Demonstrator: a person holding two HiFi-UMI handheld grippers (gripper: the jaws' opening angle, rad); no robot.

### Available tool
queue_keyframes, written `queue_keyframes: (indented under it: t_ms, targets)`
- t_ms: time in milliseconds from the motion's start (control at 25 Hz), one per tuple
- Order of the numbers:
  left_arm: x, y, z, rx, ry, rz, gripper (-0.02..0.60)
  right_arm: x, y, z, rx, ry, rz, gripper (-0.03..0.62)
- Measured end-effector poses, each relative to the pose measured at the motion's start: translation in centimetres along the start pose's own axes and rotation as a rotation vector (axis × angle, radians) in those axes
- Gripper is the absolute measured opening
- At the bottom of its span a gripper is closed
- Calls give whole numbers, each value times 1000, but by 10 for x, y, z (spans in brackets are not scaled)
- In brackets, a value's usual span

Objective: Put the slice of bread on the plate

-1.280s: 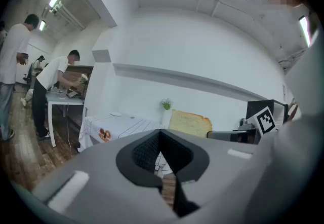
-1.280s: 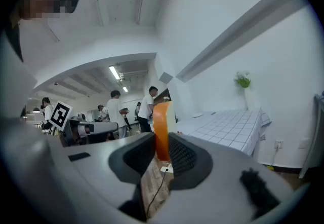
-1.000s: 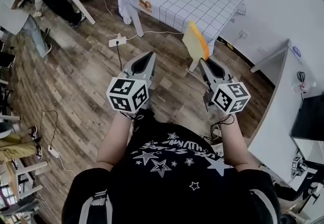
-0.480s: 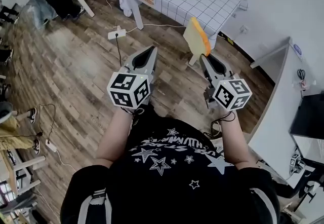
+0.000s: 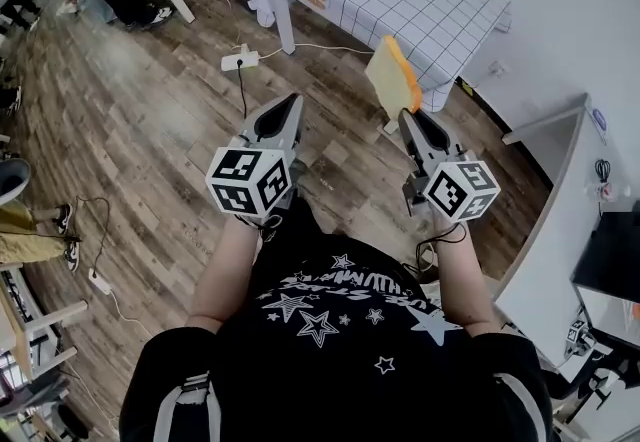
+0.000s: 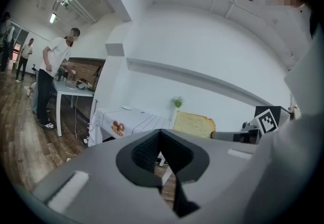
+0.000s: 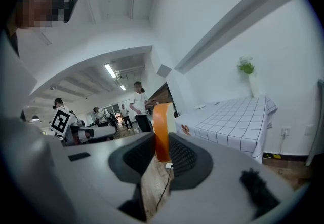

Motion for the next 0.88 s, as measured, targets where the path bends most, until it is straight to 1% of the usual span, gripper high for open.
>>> queue_keyframes:
  t_ms: [240,400,520,680,880]
  targets:
    - [37,-14,70,-31,13,32,9,77,-6,-9,28,43,27,86]
    - [63,-35,120,-31,13,39,9,136,-24,-13,21,59,30,86]
    - [72,-51,154,-32,14,38,9,173,-36,-9,22,67,26,86]
    - [80,-62,196,-42,19,56,9,211,-39,-5,35,88,35,86]
    - [87,-65,235,-68,31,80,9,236,-34,0,46,123,62,87]
Point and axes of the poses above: the fingertips, and each gripper's own axes: x forward along the fingers, z to its left, y out of its underside, the point moved 4 cm from there along -x, backward along the fingers, and after that the axes turned 3 degrees about -y, right-handed, at the moved point
